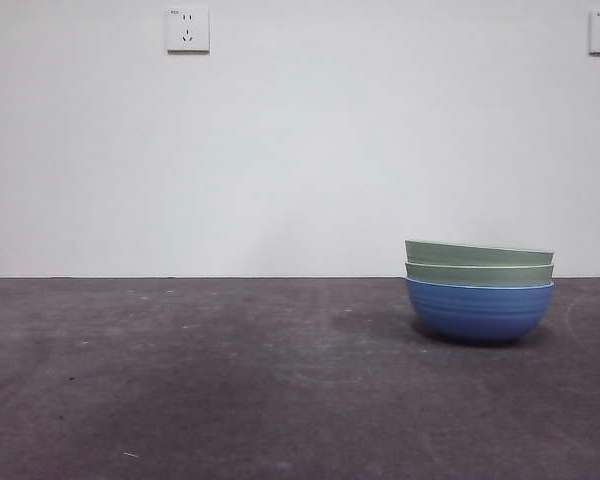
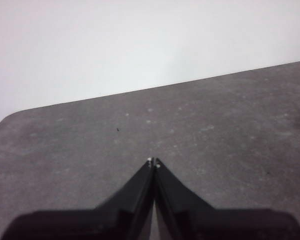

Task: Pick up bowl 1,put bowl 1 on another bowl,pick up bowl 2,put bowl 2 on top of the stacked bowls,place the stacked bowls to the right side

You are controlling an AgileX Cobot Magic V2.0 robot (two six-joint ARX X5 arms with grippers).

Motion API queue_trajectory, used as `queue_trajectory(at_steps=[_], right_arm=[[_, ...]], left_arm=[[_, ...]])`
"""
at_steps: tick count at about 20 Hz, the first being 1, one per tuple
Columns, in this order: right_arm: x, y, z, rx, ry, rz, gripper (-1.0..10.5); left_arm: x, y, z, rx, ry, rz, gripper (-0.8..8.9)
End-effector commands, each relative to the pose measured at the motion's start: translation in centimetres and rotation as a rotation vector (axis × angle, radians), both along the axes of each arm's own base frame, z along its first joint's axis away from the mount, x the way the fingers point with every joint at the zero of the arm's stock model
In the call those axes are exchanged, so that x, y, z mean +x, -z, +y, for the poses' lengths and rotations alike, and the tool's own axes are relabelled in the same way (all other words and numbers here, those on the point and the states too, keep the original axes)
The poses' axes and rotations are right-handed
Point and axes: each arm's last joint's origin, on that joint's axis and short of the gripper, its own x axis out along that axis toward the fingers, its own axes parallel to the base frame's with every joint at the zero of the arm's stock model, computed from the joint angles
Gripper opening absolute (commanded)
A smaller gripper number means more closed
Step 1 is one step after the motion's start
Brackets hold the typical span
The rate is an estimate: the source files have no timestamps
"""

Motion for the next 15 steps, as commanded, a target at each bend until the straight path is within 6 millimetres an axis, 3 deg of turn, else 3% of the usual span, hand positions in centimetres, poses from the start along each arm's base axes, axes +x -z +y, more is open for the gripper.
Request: queue_trajectory(at_steps=[1, 7, 15], right_arm=[[0.0, 0.1, 0.0, 0.001, 0.006, 0.001, 0.0], [0.0, 0.1, 0.0, 0.001, 0.006, 0.001, 0.0], [0.0, 0.1, 0.0, 0.001, 0.006, 0.001, 0.0]], left_arm=[[0.1, 0.9, 0.0, -0.016, -0.002, 0.025, -0.03], [0.0, 2.3, 0.0, -0.047, 0.003, 0.163, -0.03], [0.0, 2.3, 0.0, -0.086, -0.002, 0.163, -0.03]])
